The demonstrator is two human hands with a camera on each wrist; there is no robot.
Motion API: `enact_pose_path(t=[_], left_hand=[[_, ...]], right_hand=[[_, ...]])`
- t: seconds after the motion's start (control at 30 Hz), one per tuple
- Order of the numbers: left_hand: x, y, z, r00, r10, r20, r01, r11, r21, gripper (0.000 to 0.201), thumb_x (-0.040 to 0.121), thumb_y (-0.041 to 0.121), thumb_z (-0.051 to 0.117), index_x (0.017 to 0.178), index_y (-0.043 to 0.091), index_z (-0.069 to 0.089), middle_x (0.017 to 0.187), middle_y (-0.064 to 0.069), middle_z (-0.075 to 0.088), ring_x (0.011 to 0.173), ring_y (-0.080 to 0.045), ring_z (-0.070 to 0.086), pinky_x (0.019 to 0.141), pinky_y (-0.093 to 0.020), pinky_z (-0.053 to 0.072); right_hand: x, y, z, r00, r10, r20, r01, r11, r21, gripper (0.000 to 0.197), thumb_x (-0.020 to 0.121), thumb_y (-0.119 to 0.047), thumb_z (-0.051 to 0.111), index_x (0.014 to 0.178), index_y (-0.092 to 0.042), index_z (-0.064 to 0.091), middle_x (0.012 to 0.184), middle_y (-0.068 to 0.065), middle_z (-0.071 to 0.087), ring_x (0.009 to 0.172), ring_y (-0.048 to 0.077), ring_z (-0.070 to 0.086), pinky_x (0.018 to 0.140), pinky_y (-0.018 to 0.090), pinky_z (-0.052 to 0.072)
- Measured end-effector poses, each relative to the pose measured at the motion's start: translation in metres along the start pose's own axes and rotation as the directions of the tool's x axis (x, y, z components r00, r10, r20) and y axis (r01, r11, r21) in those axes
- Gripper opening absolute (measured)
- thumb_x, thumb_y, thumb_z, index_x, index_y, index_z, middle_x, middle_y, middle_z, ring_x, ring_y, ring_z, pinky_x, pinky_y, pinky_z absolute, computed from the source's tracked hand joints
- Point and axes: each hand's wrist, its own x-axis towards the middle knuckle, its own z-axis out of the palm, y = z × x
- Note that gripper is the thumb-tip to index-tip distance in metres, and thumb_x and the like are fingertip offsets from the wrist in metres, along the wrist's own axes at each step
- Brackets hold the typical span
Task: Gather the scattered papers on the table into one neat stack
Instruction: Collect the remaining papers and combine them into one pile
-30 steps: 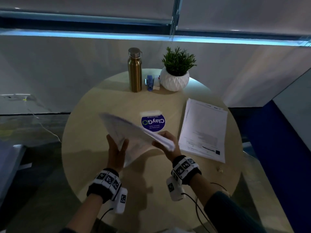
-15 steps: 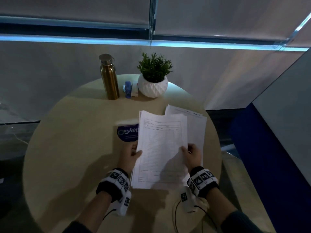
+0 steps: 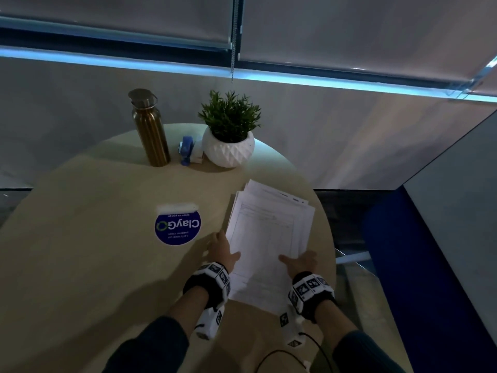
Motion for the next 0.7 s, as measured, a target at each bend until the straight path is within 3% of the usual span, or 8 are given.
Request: enact_pose_path(t=[0.1, 0.2, 0.3, 0.4, 0.5, 0.57, 0.63, 0.7], left_hand=[[0.003, 0.0, -0.005, 0.992, -0.062, 0.109, 0.078, 0.987, -0.142, 0.081, 0.089, 0.021, 0.059, 0.144, -0.005, 0.005, 0.155, -0.021, 0.014, 0.142, -0.031, 0.022, 0.111, -0.035, 0.023], [0.001, -0.013, -0.01, 0.982, -0.056, 0.178, 0.093, 0.975, -0.203, 0.068, 0.094, 0.017, 0.049, 0.145, -0.002, 0.009, 0.156, -0.018, 0.014, 0.143, -0.029, 0.019, 0.112, -0.034, 0.02], [-0.009, -0.035, -0.022, 0.995, -0.007, 0.095, 0.042, 0.923, -0.382, 0.062, 0.094, 0.013, 0.048, 0.146, 0.004, 0.016, 0.155, -0.014, 0.018, 0.143, -0.028, 0.021, 0.113, -0.038, 0.021], [-0.033, -0.058, -0.047, 0.995, 0.081, -0.06, -0.1, 0.816, -0.569, 0.065, 0.092, 0.017, 0.054, 0.146, 0.012, 0.02, 0.153, -0.006, 0.025, 0.141, -0.023, 0.025, 0.115, -0.039, 0.022], [-0.06, -0.073, -0.086, 0.972, 0.175, -0.16, -0.237, 0.74, -0.629, 0.057, 0.087, 0.029, 0.06, 0.138, 0.019, 0.036, 0.14, -0.002, 0.049, 0.128, -0.017, 0.046, 0.108, -0.045, 0.037], [-0.074, -0.077, -0.112, 0.946, 0.237, -0.222, -0.325, 0.688, -0.649, 0.044, 0.088, 0.029, 0.058, 0.129, 0.021, 0.042, 0.125, 0.005, 0.058, 0.114, -0.008, 0.057, 0.099, -0.039, 0.048], [-0.086, -0.073, -0.128, 0.899, 0.288, -0.329, -0.436, 0.637, -0.635, 0.039, 0.092, 0.026, 0.052, 0.128, 0.028, 0.037, 0.123, 0.012, 0.056, 0.104, 0.006, 0.058, 0.091, -0.018, 0.049], [-0.092, -0.067, -0.134, 0.84, 0.313, -0.442, -0.531, 0.64, -0.555, 0.034, 0.096, 0.019, 0.043, 0.123, 0.038, 0.034, 0.119, 0.012, 0.055, 0.096, 0.011, 0.058, 0.08, -0.005, 0.045]], right_hand=[[0.005, -0.002, 0.004, 0.999, 0.014, 0.044, -0.019, 0.994, 0.111, 0.085, 0.072, -0.018, 0.08, 0.135, 0.008, 0.029, 0.137, 0.026, 0.045, 0.121, 0.039, 0.05, 0.098, 0.042, 0.046], [0.003, -0.002, 0.011, 0.984, -0.077, 0.16, 0.052, 0.987, 0.153, 0.059, 0.08, -0.01, 0.071, 0.13, 0.006, 0.044, 0.132, 0.022, 0.053, 0.115, 0.037, 0.056, 0.096, 0.043, 0.048], [-0.012, -0.004, 0.017, 0.959, -0.228, 0.169, 0.187, 0.955, 0.23, 0.042, 0.084, -0.005, 0.064, 0.125, -0.001, 0.054, 0.122, 0.017, 0.06, 0.108, 0.035, 0.059, 0.095, 0.046, 0.05], [-0.041, -0.013, 0.02, 0.917, -0.362, 0.168, 0.283, 0.887, 0.365, 0.02, 0.082, -0.006, 0.067, 0.098, -0.017, 0.063, 0.11, 0.016, 0.066, 0.1, 0.036, 0.063, 0.088, 0.052, 0.054], [-0.076, -0.023, 0.015, 0.82, -0.566, 0.087, 0.464, 0.744, 0.48, 0.024, 0.072, -0.025, 0.077, 0.092, -0.017, 0.065, 0.098, 0.019, 0.069, 0.092, 0.038, 0.066, 0.077, 0.051, 0.058], [-0.097, -0.03, 0.013, 0.754, -0.653, 0.065, 0.515, 0.65, 0.559, 0.04, 0.07, -0.033, 0.078, 0.1, -0.011, 0.064, 0.098, 0.018, 0.069, 0.091, 0.032, 0.068, 0.075, 0.043, 0.059], [-0.118, -0.039, 0.018, 0.712, -0.698, 0.069, 0.521, 0.592, 0.615, 0.032, 0.076, -0.01, 0.075, 0.106, -0.008, 0.062, 0.098, 0.01, 0.07, 0.09, 0.019, 0.07, 0.076, 0.035, 0.06], [-0.137, -0.047, 0.032, 0.7, -0.713, 0.033, 0.547, 0.566, 0.617, 0.021, 0.08, -0.001, 0.068, 0.094, -0.016, 0.066, 0.09, 0.001, 0.07, 0.082, 0.011, 0.069, 0.074, 0.033, 0.059]])
